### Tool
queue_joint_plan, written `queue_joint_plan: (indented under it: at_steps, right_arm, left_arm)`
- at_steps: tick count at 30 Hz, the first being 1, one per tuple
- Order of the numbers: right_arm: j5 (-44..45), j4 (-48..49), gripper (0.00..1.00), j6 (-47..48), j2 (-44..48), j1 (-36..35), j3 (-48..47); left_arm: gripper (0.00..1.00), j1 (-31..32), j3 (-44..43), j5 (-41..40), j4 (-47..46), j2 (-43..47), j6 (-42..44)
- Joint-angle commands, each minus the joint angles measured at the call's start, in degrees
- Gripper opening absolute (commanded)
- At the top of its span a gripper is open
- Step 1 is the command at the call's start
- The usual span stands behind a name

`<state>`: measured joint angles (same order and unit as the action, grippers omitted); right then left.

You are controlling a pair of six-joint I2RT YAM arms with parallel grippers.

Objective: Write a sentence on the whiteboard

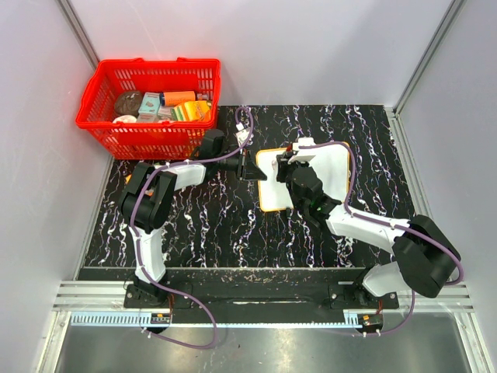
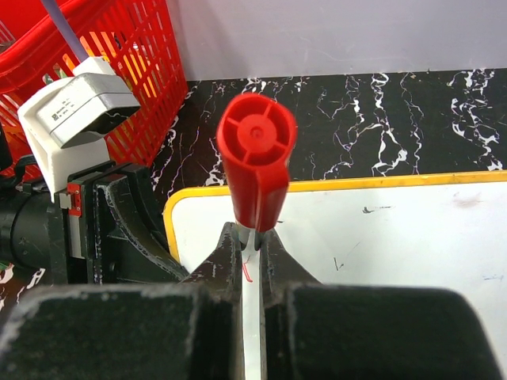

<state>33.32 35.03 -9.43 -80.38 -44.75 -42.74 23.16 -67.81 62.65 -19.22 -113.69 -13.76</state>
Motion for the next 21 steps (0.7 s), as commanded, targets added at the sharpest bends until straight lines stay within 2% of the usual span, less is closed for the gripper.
queue_joint_plan:
  at_steps: [1,21]
  right_arm:
    - [-0.1,-0.9,0.0,-0.7,0.4,0.5,0.0]
    - [2.7,-2.1,0.0,-0.8,2.5,0.8,2.1]
  left_arm:
    - [0.0,1.7,0.7,-2.5,4.5,-3.0,7.8]
    - [0.0,2.0,0.2,-3.1,5.7,-3.1,8.7]
